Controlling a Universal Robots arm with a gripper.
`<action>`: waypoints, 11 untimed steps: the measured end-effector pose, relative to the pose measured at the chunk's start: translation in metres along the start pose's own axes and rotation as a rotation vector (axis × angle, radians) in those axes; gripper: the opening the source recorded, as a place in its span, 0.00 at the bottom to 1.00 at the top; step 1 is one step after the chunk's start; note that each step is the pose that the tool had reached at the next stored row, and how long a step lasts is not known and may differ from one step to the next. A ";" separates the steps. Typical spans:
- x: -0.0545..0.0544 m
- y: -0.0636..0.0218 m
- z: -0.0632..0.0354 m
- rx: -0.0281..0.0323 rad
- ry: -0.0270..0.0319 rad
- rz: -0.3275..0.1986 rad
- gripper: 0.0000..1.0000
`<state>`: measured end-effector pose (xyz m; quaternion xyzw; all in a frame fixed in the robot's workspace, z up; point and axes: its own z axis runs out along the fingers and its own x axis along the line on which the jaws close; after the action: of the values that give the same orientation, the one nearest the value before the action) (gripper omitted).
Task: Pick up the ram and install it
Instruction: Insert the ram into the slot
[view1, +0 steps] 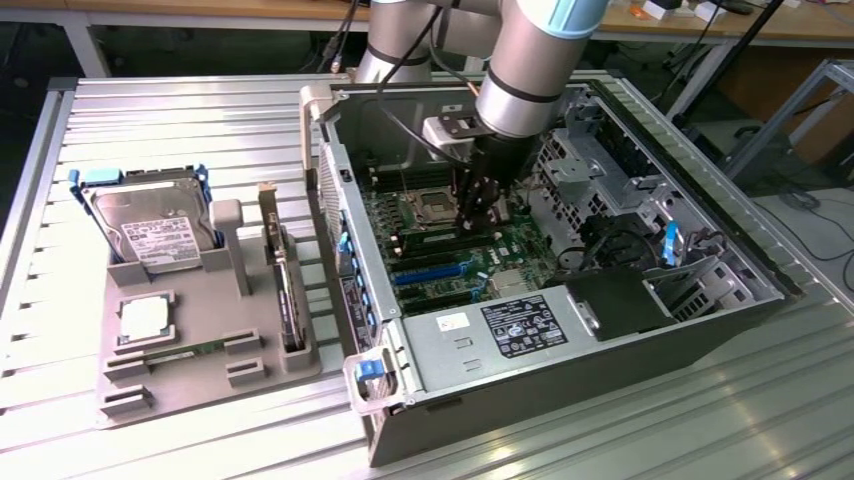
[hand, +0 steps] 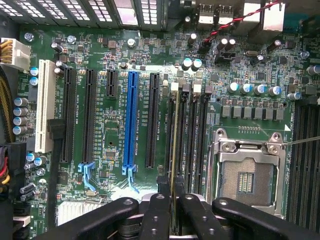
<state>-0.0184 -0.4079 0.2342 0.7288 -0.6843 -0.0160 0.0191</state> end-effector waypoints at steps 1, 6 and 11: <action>0.000 0.0000 0.0000 0.0000 0.0000 0.000 0.13; 0.000 -0.0001 0.0021 0.0000 0.0002 0.000 0.13; 0.000 -0.0001 0.0025 0.0000 0.0007 0.000 0.13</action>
<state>-0.0185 -0.4081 0.2318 0.7287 -0.6844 -0.0158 0.0194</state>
